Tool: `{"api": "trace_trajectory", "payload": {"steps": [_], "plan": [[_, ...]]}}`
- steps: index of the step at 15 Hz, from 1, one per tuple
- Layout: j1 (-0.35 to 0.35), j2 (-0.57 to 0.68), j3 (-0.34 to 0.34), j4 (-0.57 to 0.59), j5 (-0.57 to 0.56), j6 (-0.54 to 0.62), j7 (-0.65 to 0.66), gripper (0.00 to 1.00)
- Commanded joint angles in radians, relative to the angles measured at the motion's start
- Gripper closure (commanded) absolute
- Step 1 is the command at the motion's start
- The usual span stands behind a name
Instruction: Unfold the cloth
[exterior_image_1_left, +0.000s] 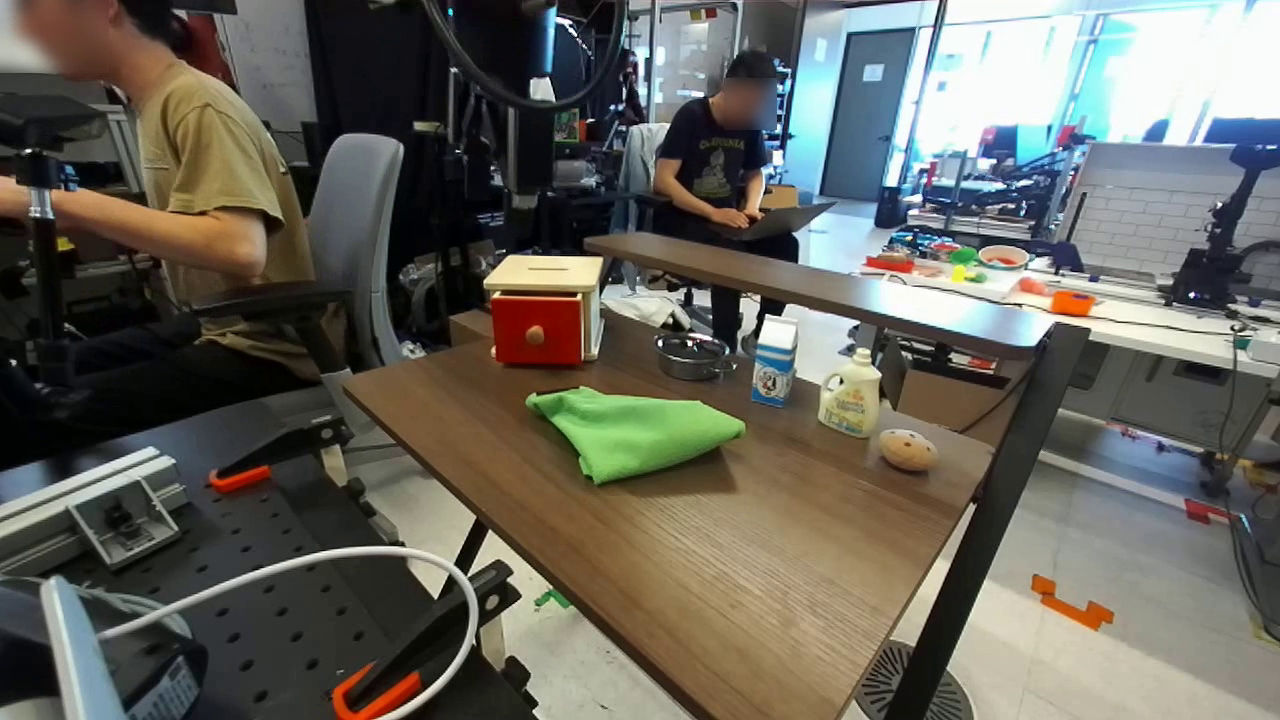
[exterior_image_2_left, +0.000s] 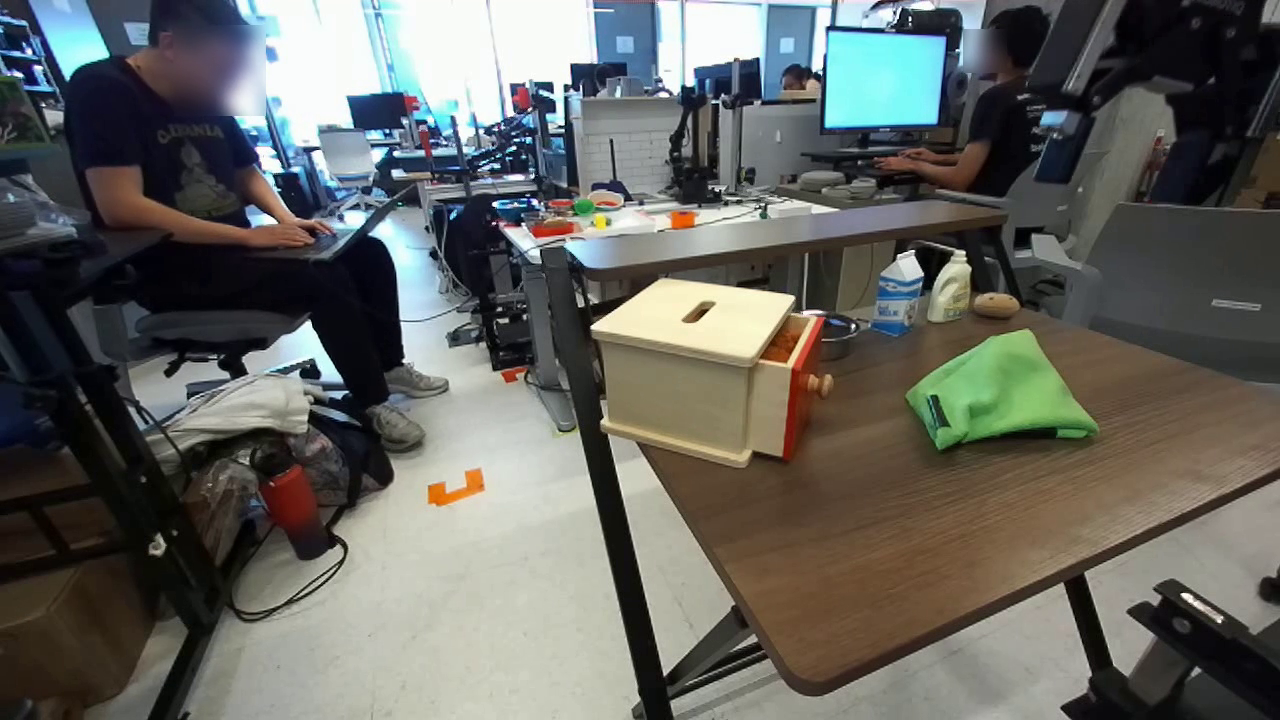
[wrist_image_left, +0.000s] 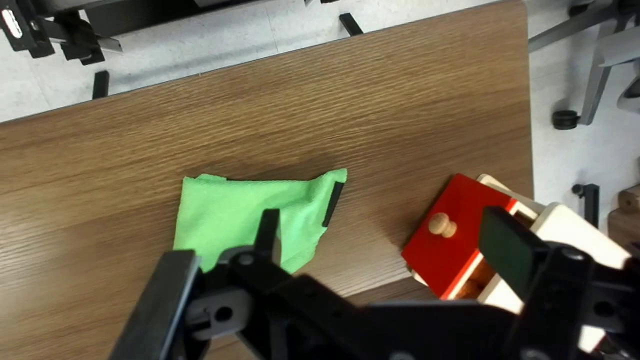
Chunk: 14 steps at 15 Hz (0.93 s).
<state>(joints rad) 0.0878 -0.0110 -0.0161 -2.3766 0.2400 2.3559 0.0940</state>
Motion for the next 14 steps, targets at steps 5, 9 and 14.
{"api": "trace_trajectory", "payload": {"steps": [5, 9, 14], "plan": [[-0.004, 0.275, -0.007, 0.170, -0.188, 0.058, 0.342, 0.00], [0.021, 0.407, -0.029, 0.276, -0.218, 0.034, 0.457, 0.00], [0.063, 0.553, -0.051, 0.411, -0.219, 0.027, 0.533, 0.00]]}}
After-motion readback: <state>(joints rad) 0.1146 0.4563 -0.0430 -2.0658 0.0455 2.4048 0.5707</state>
